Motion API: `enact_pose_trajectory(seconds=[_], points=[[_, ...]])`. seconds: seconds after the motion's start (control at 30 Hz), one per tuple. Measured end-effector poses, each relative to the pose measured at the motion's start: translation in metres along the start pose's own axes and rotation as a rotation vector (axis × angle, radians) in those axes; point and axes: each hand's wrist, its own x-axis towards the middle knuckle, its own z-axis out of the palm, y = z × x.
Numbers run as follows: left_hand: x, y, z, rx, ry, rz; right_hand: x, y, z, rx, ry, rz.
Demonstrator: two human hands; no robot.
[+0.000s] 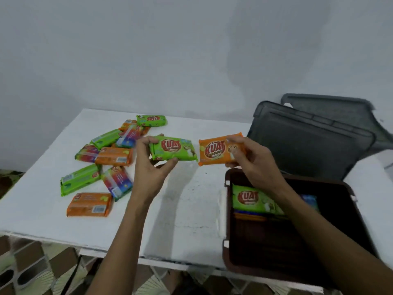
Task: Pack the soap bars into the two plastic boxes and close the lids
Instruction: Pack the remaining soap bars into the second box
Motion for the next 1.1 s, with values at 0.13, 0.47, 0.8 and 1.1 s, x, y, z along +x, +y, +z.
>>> enact_pose_trajectory(seconds=[0.13, 0.47, 0.8, 1.1], points=[[-0.031, 0.008, 0.035, -0.195, -0.057, -0.069, -0.052, -0.001, -0.052, 0.098, 0.031, 0.081], [-0.077, 0.001, 0.096, -0.288, -0.1, -0.181, -0.099, 0.041, -0.068, 0.231, -0.076, 0.333], [-0.076, 0.014, 0.105, -0.208, -0.177, -0.162, -0.1, 0.041, -0.071, -0.469, 0.047, 0.201], [-0.081, 0.036, 0.137, 0.199, -0.626, 0.051, -0.108, 0.014, -0.107, 0.419, 0.089, 0.33]])
